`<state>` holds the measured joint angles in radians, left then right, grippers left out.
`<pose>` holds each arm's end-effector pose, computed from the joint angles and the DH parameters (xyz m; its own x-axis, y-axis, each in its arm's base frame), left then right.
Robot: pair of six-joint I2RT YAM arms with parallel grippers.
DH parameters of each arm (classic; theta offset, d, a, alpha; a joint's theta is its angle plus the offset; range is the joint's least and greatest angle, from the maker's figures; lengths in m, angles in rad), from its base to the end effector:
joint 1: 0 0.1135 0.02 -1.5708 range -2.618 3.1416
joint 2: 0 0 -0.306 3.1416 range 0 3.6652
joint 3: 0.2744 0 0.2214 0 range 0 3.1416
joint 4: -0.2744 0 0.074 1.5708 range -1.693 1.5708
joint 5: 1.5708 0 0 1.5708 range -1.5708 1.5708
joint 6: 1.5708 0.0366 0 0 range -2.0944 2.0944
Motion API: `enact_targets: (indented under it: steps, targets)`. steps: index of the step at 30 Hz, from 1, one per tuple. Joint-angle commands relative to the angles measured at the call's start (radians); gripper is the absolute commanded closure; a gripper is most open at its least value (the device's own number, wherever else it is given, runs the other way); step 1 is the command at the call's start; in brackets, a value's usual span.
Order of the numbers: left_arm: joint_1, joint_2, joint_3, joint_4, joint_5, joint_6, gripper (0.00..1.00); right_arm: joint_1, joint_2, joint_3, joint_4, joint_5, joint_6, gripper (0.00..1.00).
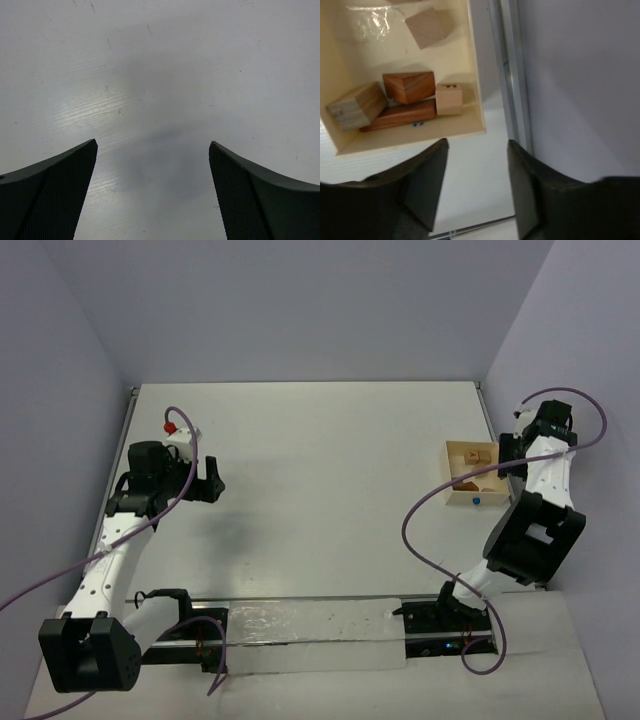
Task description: Build the wood block tower
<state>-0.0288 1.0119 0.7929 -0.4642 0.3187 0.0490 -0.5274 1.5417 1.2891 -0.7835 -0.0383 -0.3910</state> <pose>0.1628 -0.0162 0.3165 -0.6170 0.0643 -0.7843 0.3008 0.9402 -0.1596 0.2503 -0.1441 0.3291 -0.8726 0.0675 -0.4837 0.1660 0.9724 -0.1638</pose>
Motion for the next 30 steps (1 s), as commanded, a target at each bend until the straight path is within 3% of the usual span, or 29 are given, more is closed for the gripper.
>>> enact_targets:
  steps: [1,8,16,30]
  targets:
    - [0.009,0.002,0.025,-0.002,0.028,0.012,0.01,-0.028,0.066,0.097,-0.014,-0.003,-0.073,0.45]
    - [0.009,0.008,0.027,-0.005,0.025,0.012,0.01,-0.051,0.192,0.174,-0.003,-0.004,-0.139,0.55]
    - [0.009,0.016,0.028,-0.008,0.020,0.010,0.01,-0.049,0.282,0.227,-0.015,-0.031,-0.151,0.53]
    - [0.009,0.025,0.030,-0.007,0.018,0.009,0.01,-0.010,0.299,0.257,-0.068,-0.093,-0.137,0.47]
